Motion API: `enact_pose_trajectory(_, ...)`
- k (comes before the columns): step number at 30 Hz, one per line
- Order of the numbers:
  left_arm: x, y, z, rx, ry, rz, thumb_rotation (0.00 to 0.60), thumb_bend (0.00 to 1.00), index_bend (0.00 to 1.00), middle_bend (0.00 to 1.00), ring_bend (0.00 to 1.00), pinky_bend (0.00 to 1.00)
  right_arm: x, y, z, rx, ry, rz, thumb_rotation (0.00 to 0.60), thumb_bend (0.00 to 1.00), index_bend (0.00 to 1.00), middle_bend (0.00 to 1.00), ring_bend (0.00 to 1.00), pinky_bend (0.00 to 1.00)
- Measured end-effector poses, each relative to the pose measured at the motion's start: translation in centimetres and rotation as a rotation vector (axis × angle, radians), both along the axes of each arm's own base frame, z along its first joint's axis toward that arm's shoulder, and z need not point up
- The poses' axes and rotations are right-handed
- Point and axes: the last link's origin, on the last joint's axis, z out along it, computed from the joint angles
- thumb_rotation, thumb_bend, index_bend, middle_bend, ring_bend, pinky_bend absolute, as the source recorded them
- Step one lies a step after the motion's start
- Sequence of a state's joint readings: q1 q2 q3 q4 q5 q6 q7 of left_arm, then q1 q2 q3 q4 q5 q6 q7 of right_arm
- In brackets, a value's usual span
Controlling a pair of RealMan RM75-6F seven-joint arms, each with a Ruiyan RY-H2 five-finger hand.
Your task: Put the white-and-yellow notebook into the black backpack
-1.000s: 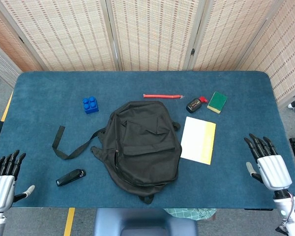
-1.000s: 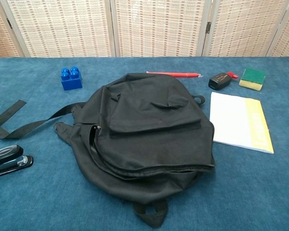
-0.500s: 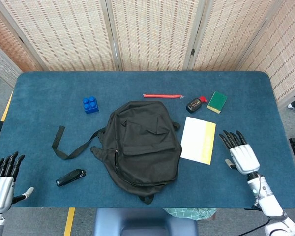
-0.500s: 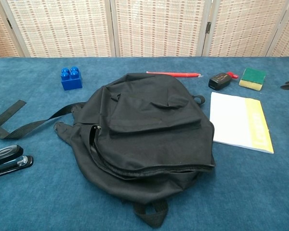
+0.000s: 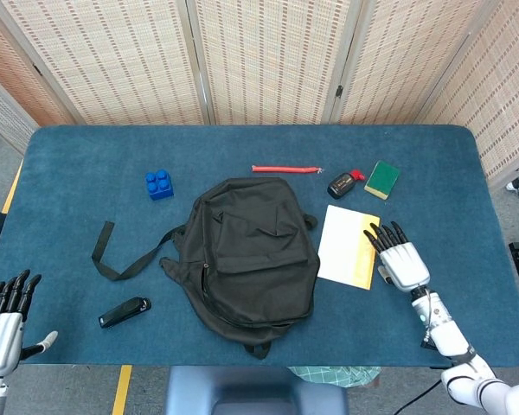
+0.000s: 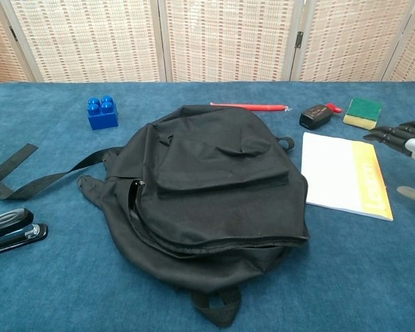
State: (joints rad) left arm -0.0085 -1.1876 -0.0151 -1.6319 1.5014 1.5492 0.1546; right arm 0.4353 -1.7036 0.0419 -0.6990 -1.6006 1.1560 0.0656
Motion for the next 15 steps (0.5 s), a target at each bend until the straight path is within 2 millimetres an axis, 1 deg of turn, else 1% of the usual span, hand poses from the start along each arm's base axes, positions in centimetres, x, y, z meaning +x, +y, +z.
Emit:
enact_pose_trajectory(5,0.0,0.0,0.0,0.0,0.0,0.003,0.6,0.2,0.07,0.03,0.05,0.0,0.0,-0.4,-0.8,0.013,0.002,0.004,0.6,0.45,0.0,0.07,0.1,0.04)
enact_pose_trajectory(15,0.0,0.1,-0.2,-0.008,0.001,0.006,0.6,0.2,0.07,0.03,0.05,0.0,-0.5,-0.9,-1.5,0.029,0.025,-0.018,0.6,0.45,0.0,0.07,0.1,0.03)
